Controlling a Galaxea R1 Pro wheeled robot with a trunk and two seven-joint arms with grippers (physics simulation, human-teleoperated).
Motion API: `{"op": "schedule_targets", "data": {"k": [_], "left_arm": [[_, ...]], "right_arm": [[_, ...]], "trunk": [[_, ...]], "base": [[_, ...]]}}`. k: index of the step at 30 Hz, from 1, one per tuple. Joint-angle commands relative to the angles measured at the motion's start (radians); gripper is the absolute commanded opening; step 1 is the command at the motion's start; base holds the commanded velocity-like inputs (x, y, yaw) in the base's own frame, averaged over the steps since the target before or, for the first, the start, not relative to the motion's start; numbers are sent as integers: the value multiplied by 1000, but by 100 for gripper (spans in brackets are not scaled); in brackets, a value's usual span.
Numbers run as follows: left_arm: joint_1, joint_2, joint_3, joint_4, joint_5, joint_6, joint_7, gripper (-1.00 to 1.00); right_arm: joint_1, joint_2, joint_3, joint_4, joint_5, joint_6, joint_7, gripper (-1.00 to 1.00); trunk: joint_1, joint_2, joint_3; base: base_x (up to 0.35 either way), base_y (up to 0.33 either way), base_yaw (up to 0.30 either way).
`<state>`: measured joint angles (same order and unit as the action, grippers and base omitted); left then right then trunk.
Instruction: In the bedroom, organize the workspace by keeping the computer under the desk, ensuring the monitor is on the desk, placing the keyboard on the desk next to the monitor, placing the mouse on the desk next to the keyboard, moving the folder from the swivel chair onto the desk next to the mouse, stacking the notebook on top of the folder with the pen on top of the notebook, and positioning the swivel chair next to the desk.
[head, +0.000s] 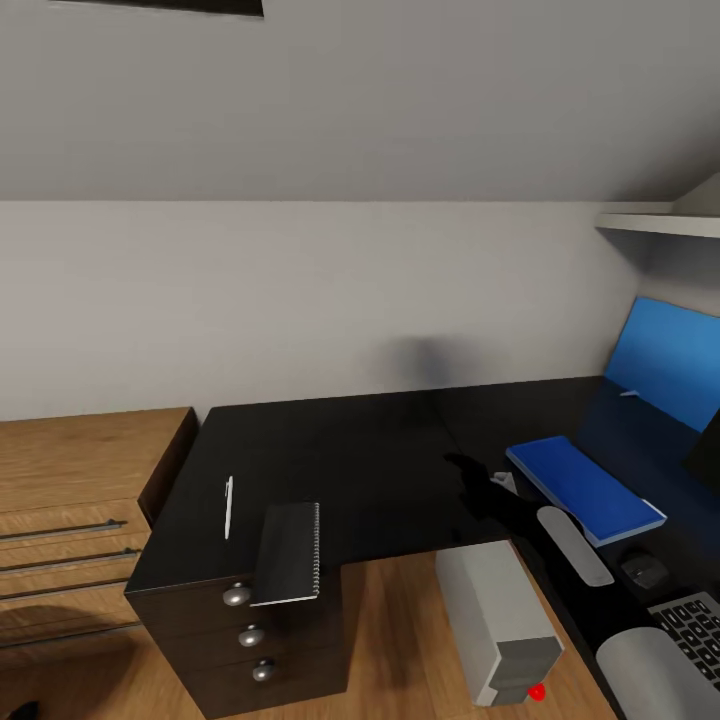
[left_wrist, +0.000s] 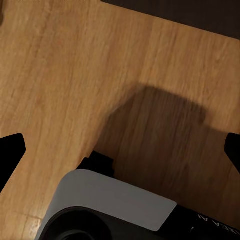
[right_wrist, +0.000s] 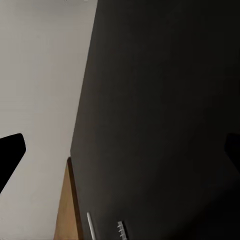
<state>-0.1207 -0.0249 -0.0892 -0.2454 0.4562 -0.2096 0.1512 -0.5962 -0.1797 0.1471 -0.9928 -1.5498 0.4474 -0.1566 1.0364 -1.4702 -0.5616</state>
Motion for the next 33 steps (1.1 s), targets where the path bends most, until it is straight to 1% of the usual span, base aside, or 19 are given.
{"op": "schedule_targets", "data": {"k": [1,6,15,29,33], "left_arm": [[0,0,-8,0,6,-3,7,100],[0,2,-8,0,6,-4,5,100],[0,2,-7,0,7,-2,4,100],[0,2,-9,0,7,-2,4,100],[0,2,-8,0,7,-2,4,100]], "right_arm": [[-1,-1,2,-2,-11,-1,-9,100],[-1,-2,2,-1,-10,-1,-9,100],[-1,-2,3,-3,-3,-4,-8,100],[-1,-3,2,-4,-3,-4,7,100],[-1,2,5,-2,-1,-7,12,100]], "trunk": [[0,-1,-1],[0,-1,-1],[0,-1,2],[0,-1,2],[0,-1,2]], "base": [[0,0,0],[-7,0,1],[-319,57,134],[-330,158,8],[-285,145,0]]}}
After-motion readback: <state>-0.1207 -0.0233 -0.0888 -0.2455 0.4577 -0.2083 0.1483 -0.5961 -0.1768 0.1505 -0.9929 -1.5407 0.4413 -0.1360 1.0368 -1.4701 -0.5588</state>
